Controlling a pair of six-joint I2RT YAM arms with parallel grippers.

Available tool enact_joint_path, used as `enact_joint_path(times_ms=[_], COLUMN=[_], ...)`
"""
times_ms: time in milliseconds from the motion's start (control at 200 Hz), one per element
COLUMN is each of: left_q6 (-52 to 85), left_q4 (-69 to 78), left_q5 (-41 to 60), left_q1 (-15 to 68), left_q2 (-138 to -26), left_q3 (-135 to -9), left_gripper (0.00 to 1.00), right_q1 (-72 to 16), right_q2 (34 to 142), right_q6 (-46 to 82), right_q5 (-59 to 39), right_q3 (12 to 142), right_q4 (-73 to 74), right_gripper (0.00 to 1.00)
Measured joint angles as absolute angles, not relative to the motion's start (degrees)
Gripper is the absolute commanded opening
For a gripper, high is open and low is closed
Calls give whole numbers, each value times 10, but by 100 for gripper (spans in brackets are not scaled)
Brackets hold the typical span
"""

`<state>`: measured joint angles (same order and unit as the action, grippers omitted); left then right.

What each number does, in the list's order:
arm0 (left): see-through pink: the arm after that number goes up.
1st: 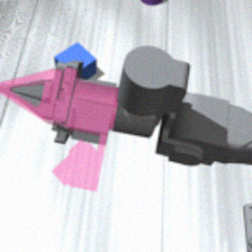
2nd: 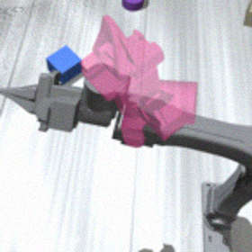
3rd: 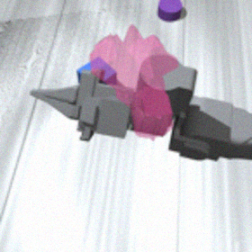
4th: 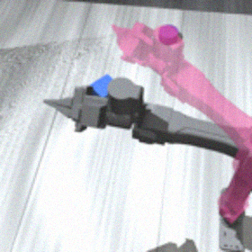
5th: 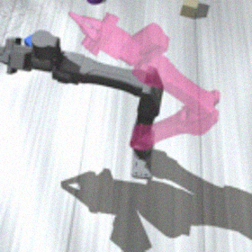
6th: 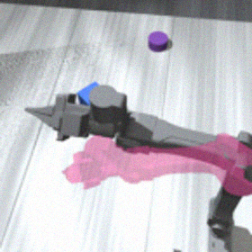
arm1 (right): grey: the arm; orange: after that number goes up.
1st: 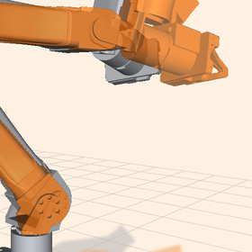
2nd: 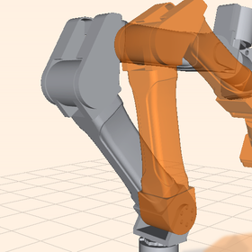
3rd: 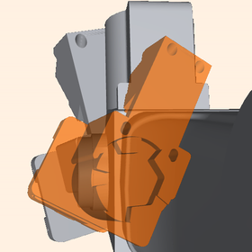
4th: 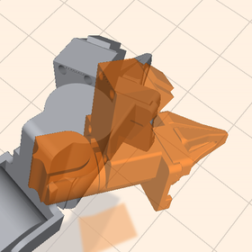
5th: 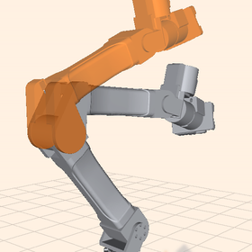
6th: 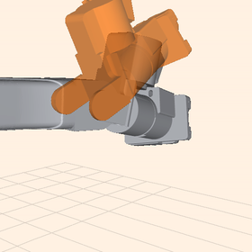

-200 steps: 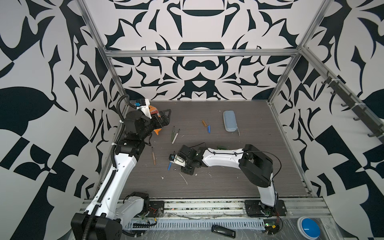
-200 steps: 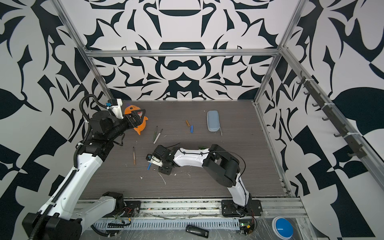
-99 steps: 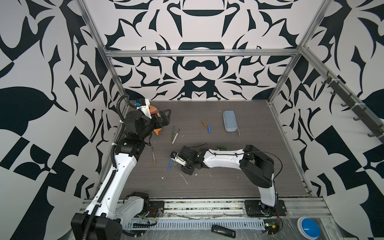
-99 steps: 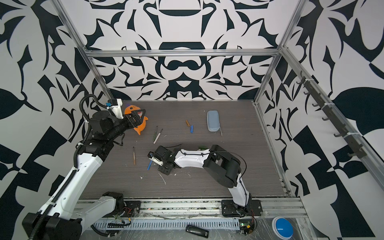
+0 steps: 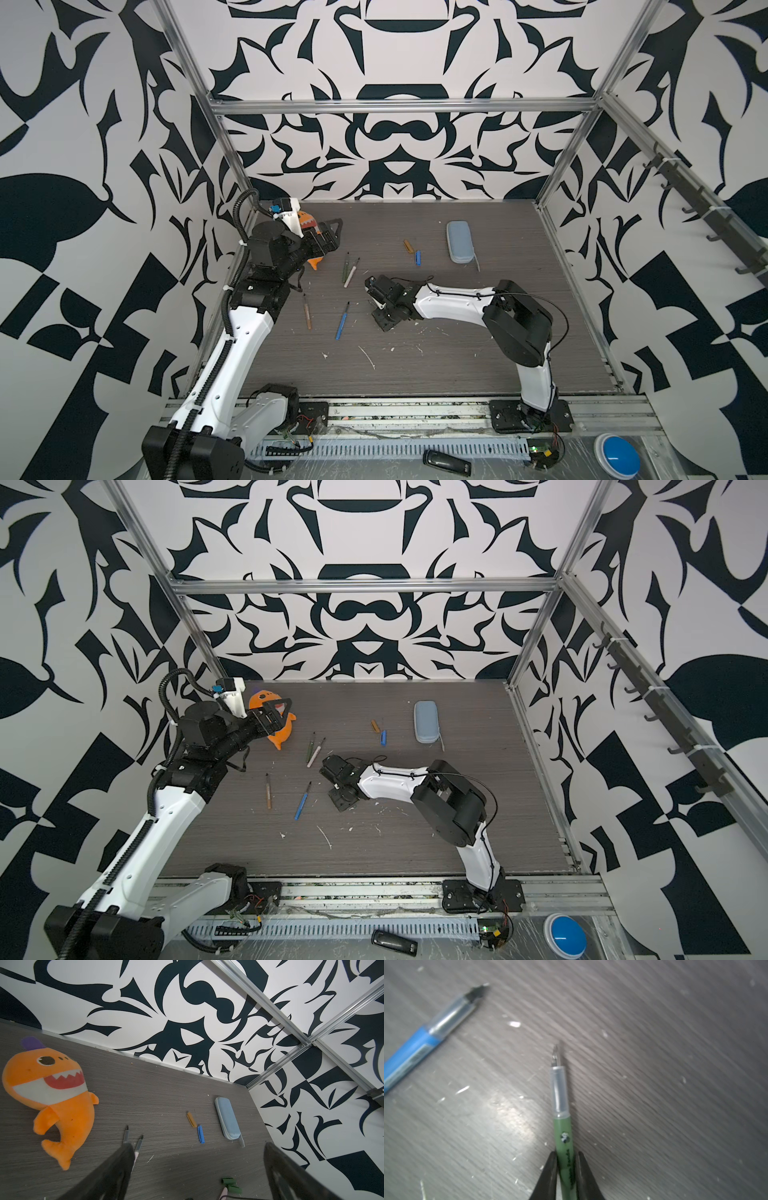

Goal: Insert the pens into the pen caps
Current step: 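Close the right gripper on the green pen and lift it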

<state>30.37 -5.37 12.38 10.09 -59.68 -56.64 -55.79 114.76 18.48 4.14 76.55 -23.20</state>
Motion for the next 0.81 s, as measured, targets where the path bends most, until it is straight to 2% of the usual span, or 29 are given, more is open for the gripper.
enact_joint_path(times_ms=[65,180,270,575,805], left_q6=[305,307,307,310,310], left_q4=[-54,-53,-53,-53,-53], left_q5=[125,128,129,129,129], left_q1=[101,101,101,101,101], left_q2=[-597,-597,-597,-590,-581], left_q3=[-566,-566,-566,-566,-566], left_gripper=[99,99,99,99,99], right_q1=[-556,-551,-551,-544,-541], right_q2=[1148,1148,1148,1204,1248], right_q6=[213,263,277,251,230], right_q5=[41,37,39,58,76], right_q3=[768,774,787,919,960], right_q4=[-243,-260,-290,-380,-424], right_gripper=[19,31,34,32,27])
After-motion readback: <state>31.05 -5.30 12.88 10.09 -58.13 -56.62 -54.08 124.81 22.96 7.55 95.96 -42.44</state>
